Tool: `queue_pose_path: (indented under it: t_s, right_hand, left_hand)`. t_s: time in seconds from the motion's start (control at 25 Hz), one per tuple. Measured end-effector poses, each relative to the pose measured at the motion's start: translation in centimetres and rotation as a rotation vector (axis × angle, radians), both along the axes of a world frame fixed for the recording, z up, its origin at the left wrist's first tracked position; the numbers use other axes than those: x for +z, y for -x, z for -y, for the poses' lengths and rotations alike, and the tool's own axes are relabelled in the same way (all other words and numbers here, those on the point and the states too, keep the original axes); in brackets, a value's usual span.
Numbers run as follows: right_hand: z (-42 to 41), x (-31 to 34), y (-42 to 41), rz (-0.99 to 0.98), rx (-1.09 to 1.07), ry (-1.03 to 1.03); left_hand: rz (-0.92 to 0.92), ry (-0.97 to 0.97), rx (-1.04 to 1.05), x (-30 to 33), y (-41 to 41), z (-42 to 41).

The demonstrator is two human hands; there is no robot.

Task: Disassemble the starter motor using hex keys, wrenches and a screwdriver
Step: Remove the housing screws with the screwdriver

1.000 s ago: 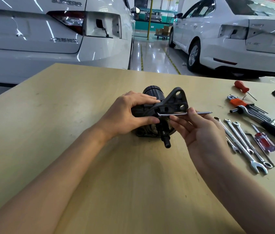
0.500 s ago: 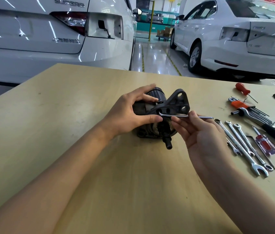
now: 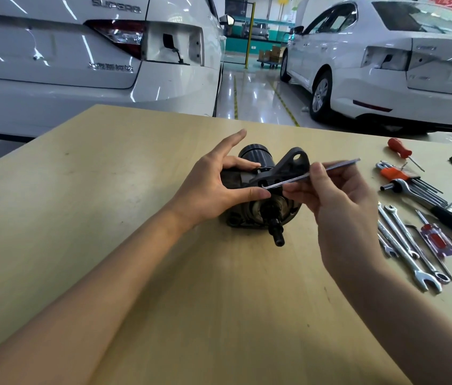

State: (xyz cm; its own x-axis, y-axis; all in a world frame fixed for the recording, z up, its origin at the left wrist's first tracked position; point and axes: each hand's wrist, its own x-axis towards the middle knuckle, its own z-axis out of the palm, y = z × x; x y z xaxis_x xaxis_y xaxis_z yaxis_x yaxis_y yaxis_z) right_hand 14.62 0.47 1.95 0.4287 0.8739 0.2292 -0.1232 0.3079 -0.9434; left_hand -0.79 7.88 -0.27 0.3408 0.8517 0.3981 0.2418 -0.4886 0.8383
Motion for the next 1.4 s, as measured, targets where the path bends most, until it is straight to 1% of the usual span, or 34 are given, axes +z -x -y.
queue_pose_path:
  t_s: [0.08, 0.16, 0.28, 0.32, 0.36, 0.4, 0.44, 0.48, 0.52, 0.56, 0.6, 0.64, 0.68, 0.72, 0.76, 0.8, 0.88, 0.92, 1.12, 1.4]
  right_hand:
    - [-0.3, 0.8, -0.1, 0.228, -0.033, -0.029]
    - [-0.5, 1.6, 0.2, 0.531, -0.050, -0.110]
    - [-0.7, 2.2, 1.3, 1.123, -0.005, -0.356]
    - [-0.8, 2.2, 1.9, 1.302, 0.027, -0.396]
    - [-0.9, 2.2, 2.3, 1.434, 0.067, -0.403]
    - [-1.0, 2.1, 2.5, 1.508, 0.108, -0.420]
    - [-1.0, 1.8, 2.5, 1.511, 0.127, -0.458]
    - [-0.8, 1.3, 2.2, 1.433, 0.127, -0.501]
    - [-0.5, 0.8, 1.8, 1.255, 0.115, -0.510]
    - [-0.2, 0.4, 1.1, 0.997, 0.111, -0.454]
    - [0.0, 0.1, 0.3, 0.706, 0.147, -0.347]
    - [0.0, 0.0, -0.6, 0.439, 0.229, -0.203]
    - [0.0, 0.0, -1.5, 0.241, 0.338, -0.037]
    - [-0.1, 0.2, -2.4, 0.128, 0.469, 0.129]
    - [-0.1, 0.4, -3.2, 0.081, 0.611, 0.273]
    - [-0.1, 0.7, -3.7, 0.074, 0.742, 0.377]
    - [0.1, 1.1, -3.9, 0.105, 0.919, 0.482]
    - [0.2, 1.2, -3.8, 0.107, 0.950, 0.511]
    - [0.1, 1.1, -3.1, 0.045, 0.824, 0.578]
    - [0.3, 0.6, -2.3, 0.029, 0.731, 0.540]
  left_hand:
    - [-0.006, -0.004, -0.001, -0.1, 0.0, -0.2]
    - [-0.021, -0.022, -0.006, -0.3, 0.0, -0.3]
    - [-0.038, -0.054, -0.006, -0.5, -0.1, -0.2]
    - [-0.036, -0.074, 0.011, -0.4, -0.1, 0.0]
    - [-0.029, -0.092, 0.018, -0.2, -0.2, 0.2]
    - [-0.025, -0.100, 0.013, -0.2, -0.1, 0.3]
    - [-0.022, -0.105, 0.000, -0.2, -0.1, 0.2]
    - [-0.032, -0.111, -0.006, -0.3, -0.1, 0.2]
    - [-0.039, -0.113, -0.004, -0.4, -0.1, 0.2]
    - [-0.051, -0.097, 0.006, -0.4, -0.1, 0.1]
    - [-0.055, -0.072, 0.012, -0.3, -0.1, 0.0]
    - [-0.061, -0.051, 0.016, -0.3, 0.0, 0.0]
    - [-0.065, -0.040, 0.016, -0.2, 0.0, 0.1]
    - [-0.072, -0.035, 0.021, -0.1, 0.0, 0.2]
    - [-0.076, -0.031, 0.030, -0.1, 0.0, 0.2]
    - [-0.081, -0.028, 0.039, -0.1, 0.0, 0.3]
    - [-0.094, -0.030, 0.056, 0.0, 0.0, 0.4]
    - [-0.101, -0.034, 0.062, 0.0, 0.0, 0.4]
    - [-0.112, -0.063, 0.066, 0.1, -0.1, 0.6]
    - [-0.096, -0.082, 0.031, 0.5, -0.1, 0.7]
